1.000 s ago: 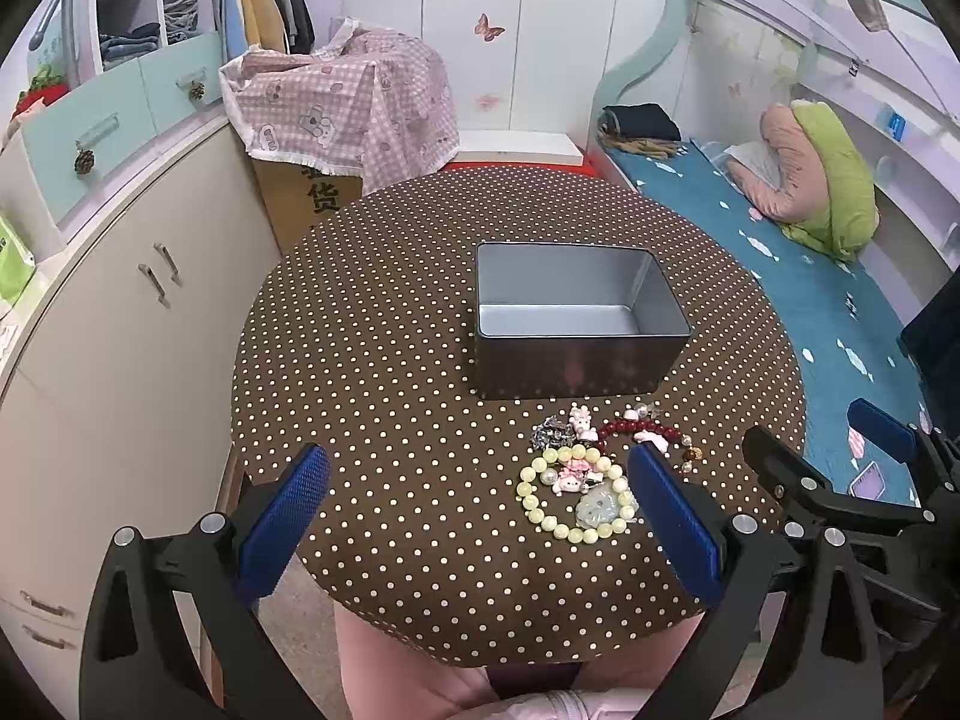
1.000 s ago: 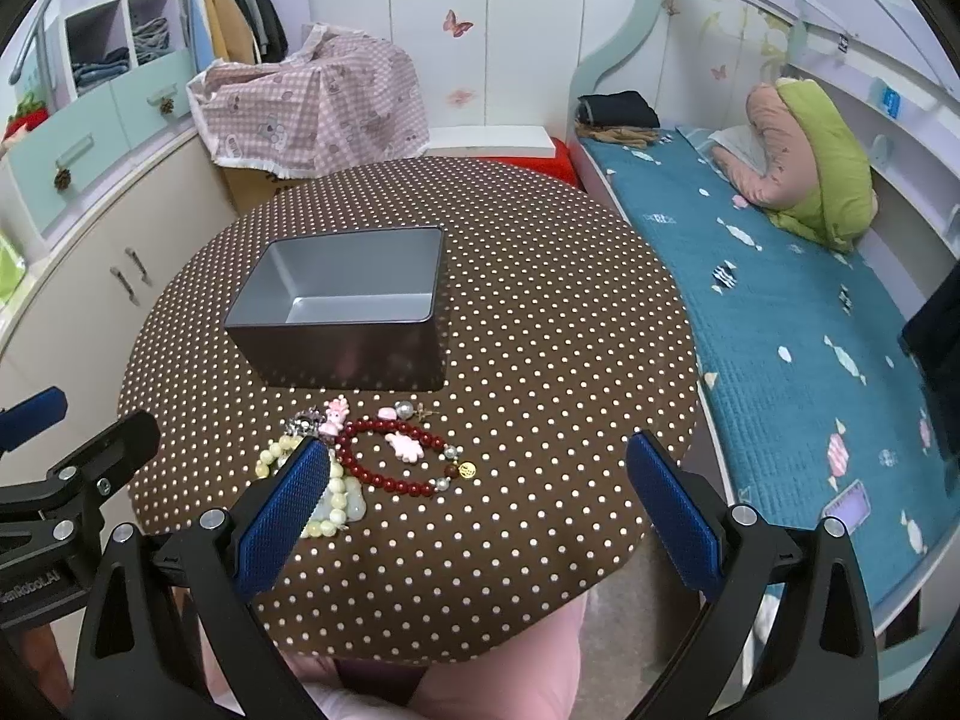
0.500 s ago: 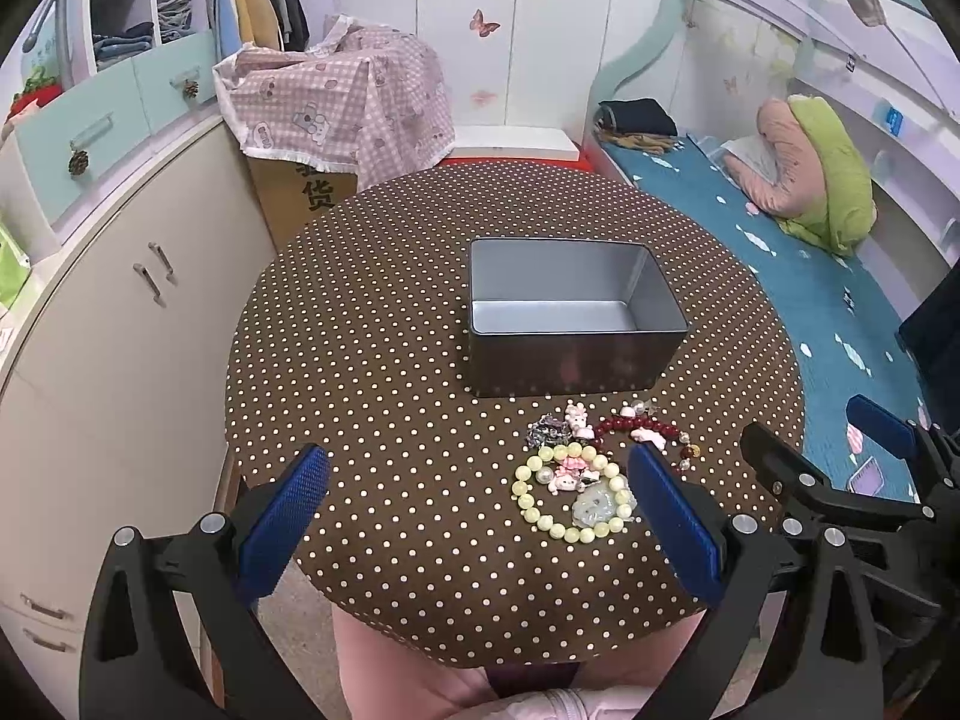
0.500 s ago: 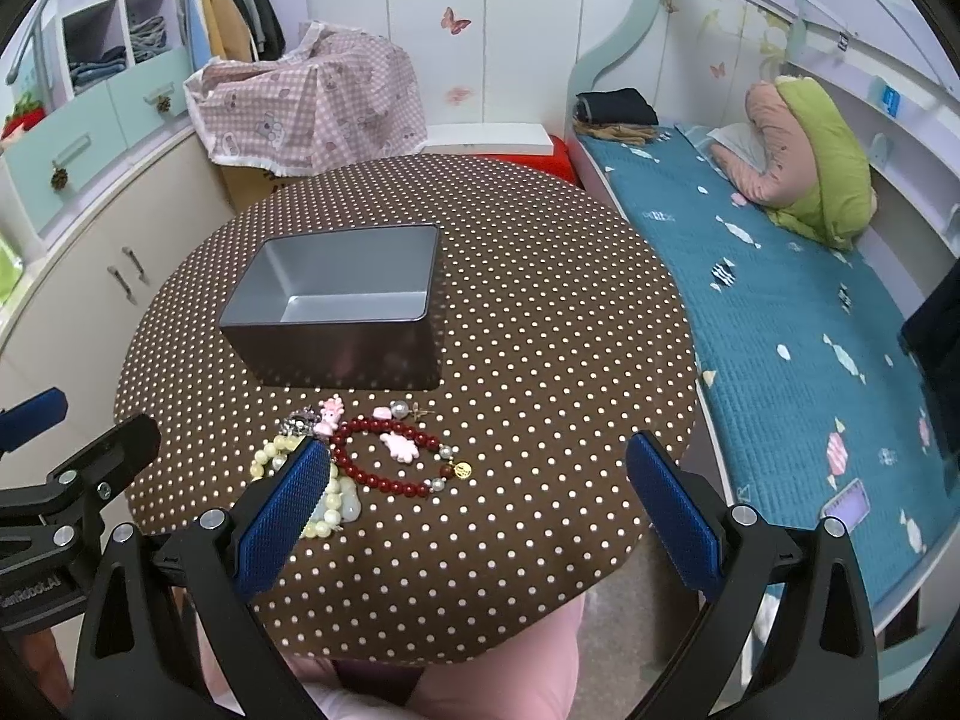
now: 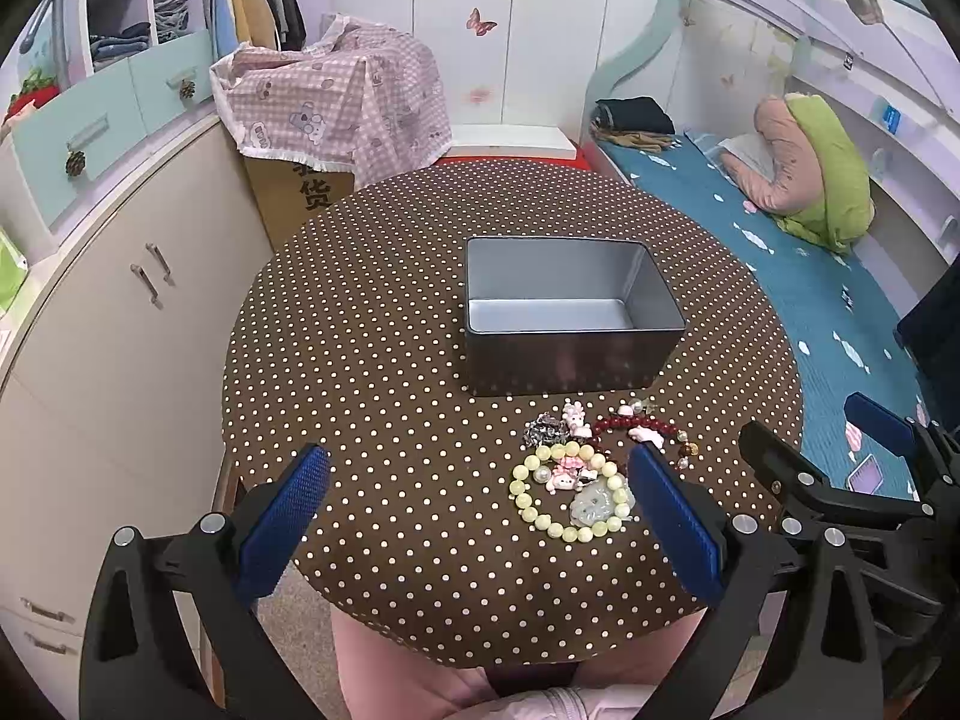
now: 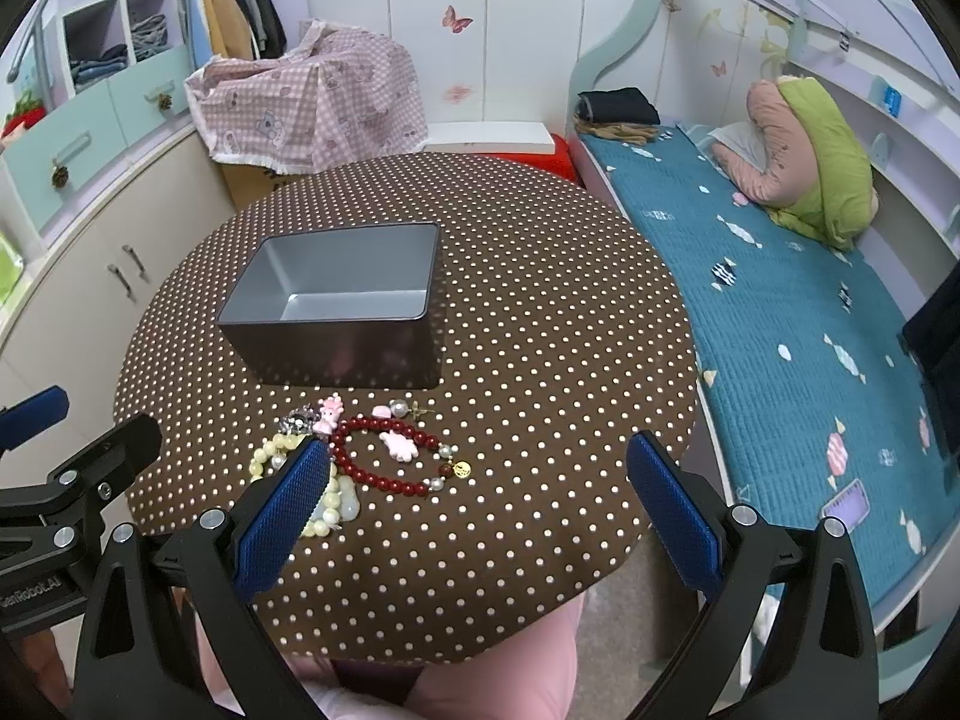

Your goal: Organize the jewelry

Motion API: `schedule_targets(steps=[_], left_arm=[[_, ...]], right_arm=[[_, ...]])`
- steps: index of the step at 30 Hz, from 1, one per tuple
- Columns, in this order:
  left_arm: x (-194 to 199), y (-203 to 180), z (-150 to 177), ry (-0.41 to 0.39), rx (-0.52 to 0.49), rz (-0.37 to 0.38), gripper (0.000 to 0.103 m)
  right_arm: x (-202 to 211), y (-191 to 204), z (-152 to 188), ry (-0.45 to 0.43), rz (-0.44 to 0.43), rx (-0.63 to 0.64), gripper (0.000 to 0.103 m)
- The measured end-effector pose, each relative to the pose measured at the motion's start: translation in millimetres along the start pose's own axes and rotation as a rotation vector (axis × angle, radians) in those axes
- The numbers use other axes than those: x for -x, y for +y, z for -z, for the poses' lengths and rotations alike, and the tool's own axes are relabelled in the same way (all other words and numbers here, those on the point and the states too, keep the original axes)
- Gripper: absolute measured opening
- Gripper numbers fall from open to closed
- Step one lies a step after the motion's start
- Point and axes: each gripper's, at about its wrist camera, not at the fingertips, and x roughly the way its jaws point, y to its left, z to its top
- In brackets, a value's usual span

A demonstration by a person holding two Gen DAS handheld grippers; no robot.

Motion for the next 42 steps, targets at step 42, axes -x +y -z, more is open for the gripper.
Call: schedule_targets(steps=[42], left_arm=[[-117.4,-4.7,26.1,0.295,-0.018,0.036,0.066]], right_arm=[[-79.3,-2.7,15.2,0.175,-0.083,-0.005,0.072]])
